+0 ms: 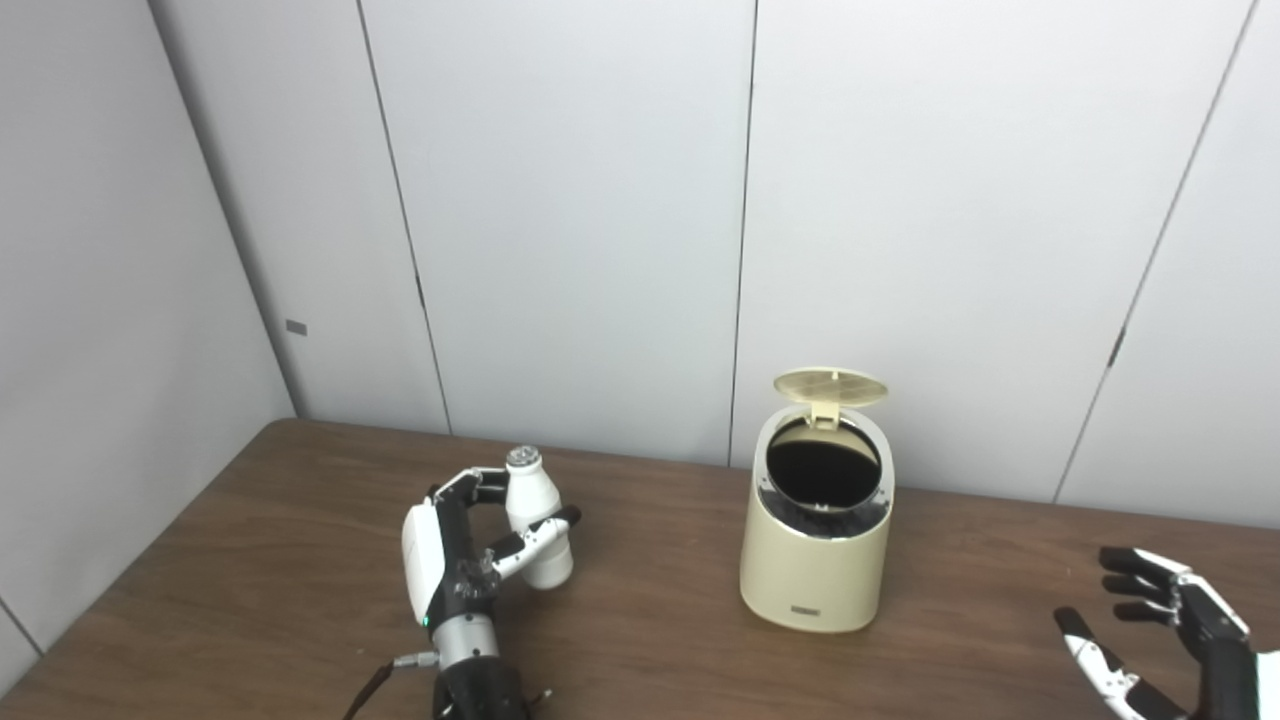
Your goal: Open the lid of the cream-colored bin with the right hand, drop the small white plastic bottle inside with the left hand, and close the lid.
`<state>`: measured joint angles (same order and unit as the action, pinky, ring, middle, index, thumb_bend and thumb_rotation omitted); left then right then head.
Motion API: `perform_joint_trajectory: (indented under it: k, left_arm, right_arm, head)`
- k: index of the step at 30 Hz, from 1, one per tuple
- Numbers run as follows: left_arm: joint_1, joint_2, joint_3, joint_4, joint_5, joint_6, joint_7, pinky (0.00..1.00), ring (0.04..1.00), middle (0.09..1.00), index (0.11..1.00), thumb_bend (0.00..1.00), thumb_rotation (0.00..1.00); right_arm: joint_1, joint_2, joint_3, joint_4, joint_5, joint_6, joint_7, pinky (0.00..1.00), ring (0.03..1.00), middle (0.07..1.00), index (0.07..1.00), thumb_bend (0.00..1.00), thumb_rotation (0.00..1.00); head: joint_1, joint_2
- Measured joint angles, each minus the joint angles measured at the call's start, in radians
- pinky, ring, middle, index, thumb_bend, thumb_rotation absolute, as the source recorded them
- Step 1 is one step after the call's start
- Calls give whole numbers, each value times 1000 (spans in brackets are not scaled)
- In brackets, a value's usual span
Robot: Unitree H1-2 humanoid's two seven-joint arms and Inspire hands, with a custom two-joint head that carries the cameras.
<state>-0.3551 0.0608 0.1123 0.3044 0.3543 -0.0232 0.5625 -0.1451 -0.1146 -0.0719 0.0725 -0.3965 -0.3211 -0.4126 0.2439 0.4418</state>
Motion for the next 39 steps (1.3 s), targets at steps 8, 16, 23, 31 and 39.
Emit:
perform_joint_trajectory:
  k: [8, 16, 23, 31, 39]
  left_arm:
    - [17, 1, -11, -48, -54, -13, -82, 1000, 747, 488, 474, 524, 0]
    - [55, -25, -63, -250, -121, -144, -187, 889, 851, 586, 473, 521, 19]
    - [35, -55, -116, -377, -108, -163, -247, 995, 964, 897, 482, 519, 44]
    - [-68, -96, -133, -298, 4, -236, -202, 1000, 906, 757, 481, 521, 46]
    - [-128, -119, -162, -171, 27, -385, -173, 1000, 858, 630, 480, 521, 46]
  right_arm:
    - [14, 4, -1, -24, -2, 31, 21, 509, 616, 655, 633, 279, 105]
    - [20, 12, 8, -33, -41, 39, 18, 485, 615, 661, 634, 277, 70]
    - [13, 18, 15, -17, -55, 34, 6, 397, 541, 633, 642, 280, 2]
    - [0, 30, 25, -2, -69, 18, -22, 548, 654, 680, 642, 283, 171]
    - [-9, 33, 33, 12, -96, 8, -60, 500, 628, 673, 636, 287, 156]
  head:
    - [-34, -3]
    - [-112, -9]
    - [-133, -23]
    - [-155, -34]
    - [-195, -67]
